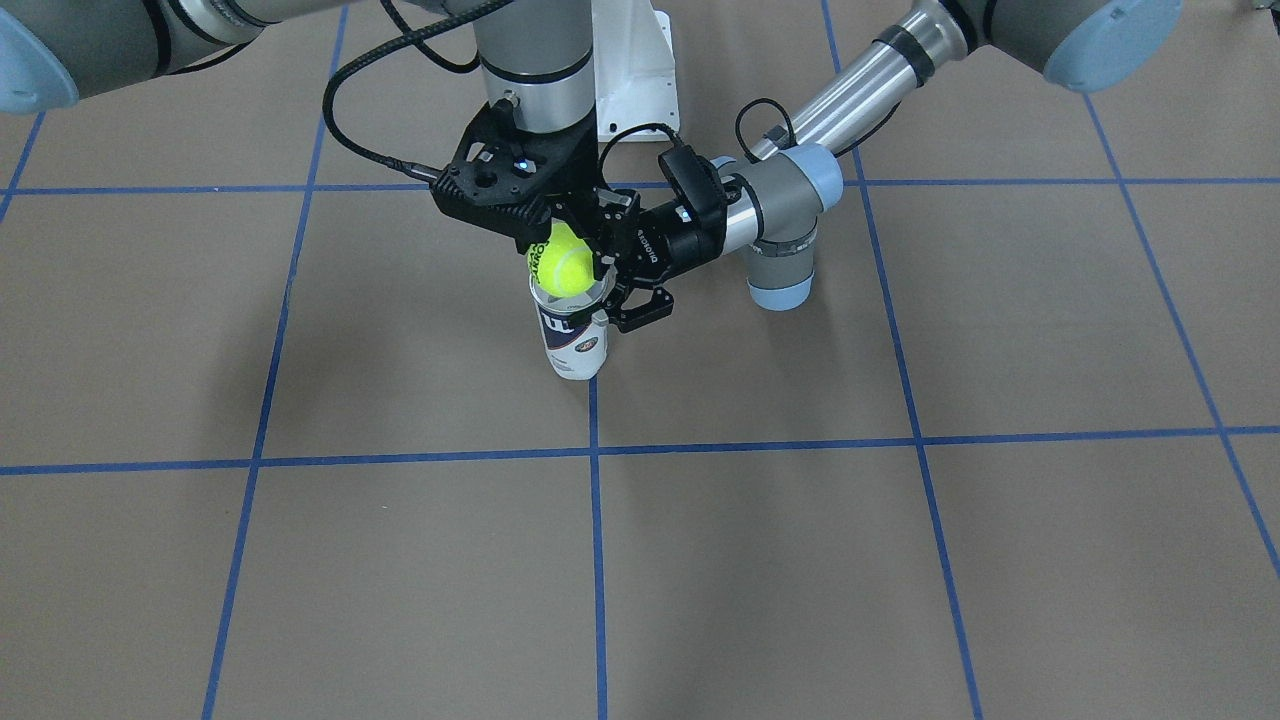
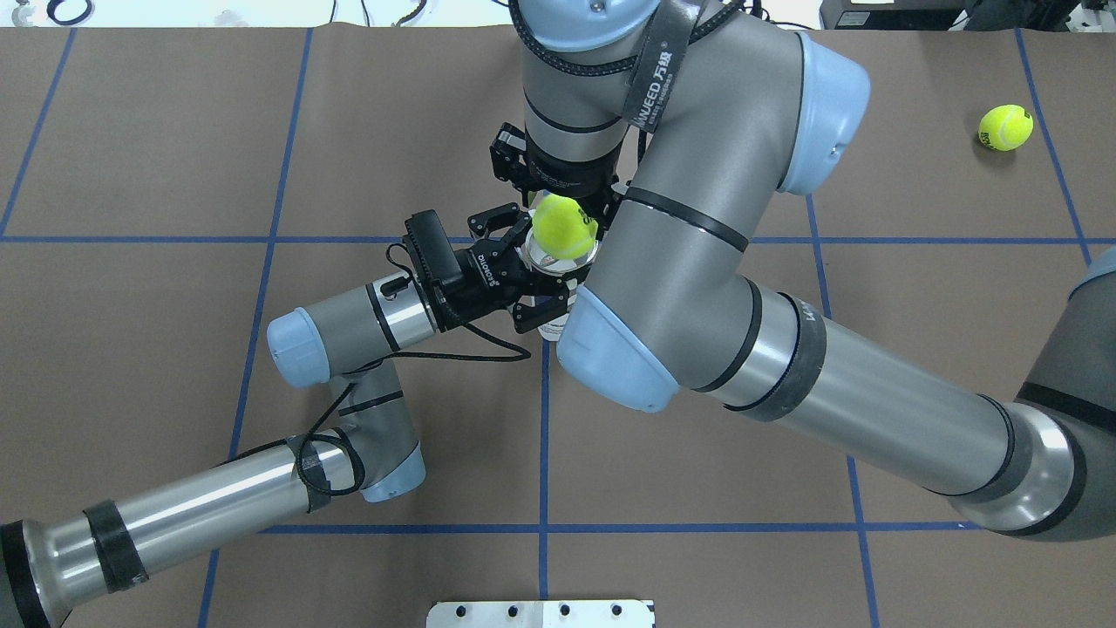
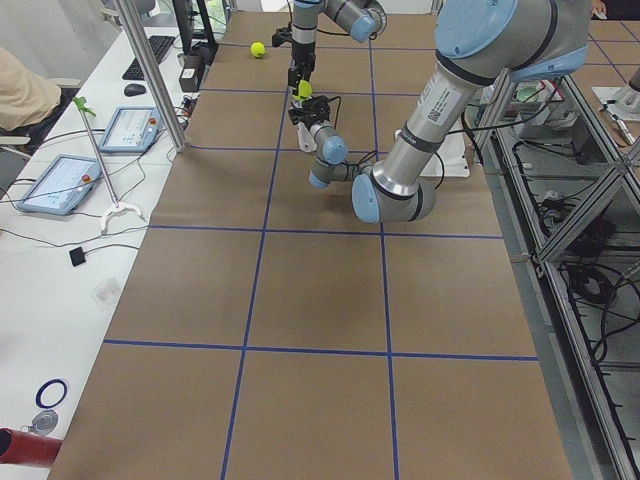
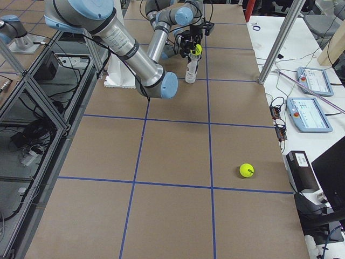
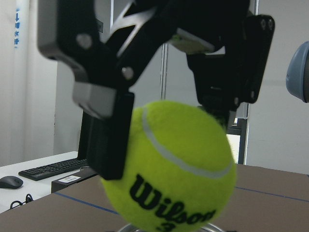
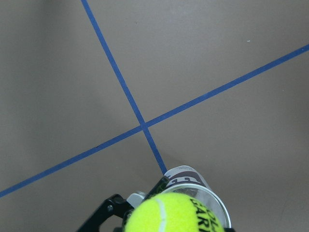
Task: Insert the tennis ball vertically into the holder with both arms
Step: 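Open the right gripper to drop the ball onto the can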
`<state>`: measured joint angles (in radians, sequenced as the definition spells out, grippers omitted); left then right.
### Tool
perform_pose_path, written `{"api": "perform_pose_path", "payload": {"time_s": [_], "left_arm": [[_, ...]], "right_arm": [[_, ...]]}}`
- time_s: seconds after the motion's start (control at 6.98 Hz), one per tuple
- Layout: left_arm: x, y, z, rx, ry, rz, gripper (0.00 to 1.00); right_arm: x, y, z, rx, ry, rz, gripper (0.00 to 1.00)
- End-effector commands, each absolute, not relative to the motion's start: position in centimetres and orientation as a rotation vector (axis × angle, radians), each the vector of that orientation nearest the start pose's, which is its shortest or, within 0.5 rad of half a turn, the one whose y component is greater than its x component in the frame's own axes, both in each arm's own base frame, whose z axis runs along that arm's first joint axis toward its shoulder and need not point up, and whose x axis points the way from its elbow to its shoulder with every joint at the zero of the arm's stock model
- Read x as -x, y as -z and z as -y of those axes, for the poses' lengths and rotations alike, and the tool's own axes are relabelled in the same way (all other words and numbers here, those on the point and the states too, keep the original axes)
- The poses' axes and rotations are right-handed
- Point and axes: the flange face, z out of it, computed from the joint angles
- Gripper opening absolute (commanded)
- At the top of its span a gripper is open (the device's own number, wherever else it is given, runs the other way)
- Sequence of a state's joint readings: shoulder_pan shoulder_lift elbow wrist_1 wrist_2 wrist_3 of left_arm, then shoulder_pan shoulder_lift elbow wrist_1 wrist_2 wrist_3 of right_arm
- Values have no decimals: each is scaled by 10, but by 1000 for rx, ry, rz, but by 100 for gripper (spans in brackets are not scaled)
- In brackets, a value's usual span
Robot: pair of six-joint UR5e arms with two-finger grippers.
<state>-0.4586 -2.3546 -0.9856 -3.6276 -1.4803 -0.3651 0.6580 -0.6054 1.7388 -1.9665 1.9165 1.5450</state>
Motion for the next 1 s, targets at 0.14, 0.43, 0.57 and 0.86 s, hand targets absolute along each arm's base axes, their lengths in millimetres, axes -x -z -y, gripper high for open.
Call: {"api": "perform_pose_path", "payload": {"time_s": [0.14,0.43,0.57,0.86], "left_arm": [[-563,-246,437,-1711,-297,-1492,81],[-563,-246,437,-1710,-296,-1493,85],[-562,-245,436,-1711,-294,-1497,91],[-563,-245,437,-1709,-295,-1495,99]], "right_arm": [[441,-48,467,60,-462,807,100],[432,-45,470,49,-463,816,100],[425,-47,477,43,-470,815,100],[422,-50,479,38,-468,813,100]]}}
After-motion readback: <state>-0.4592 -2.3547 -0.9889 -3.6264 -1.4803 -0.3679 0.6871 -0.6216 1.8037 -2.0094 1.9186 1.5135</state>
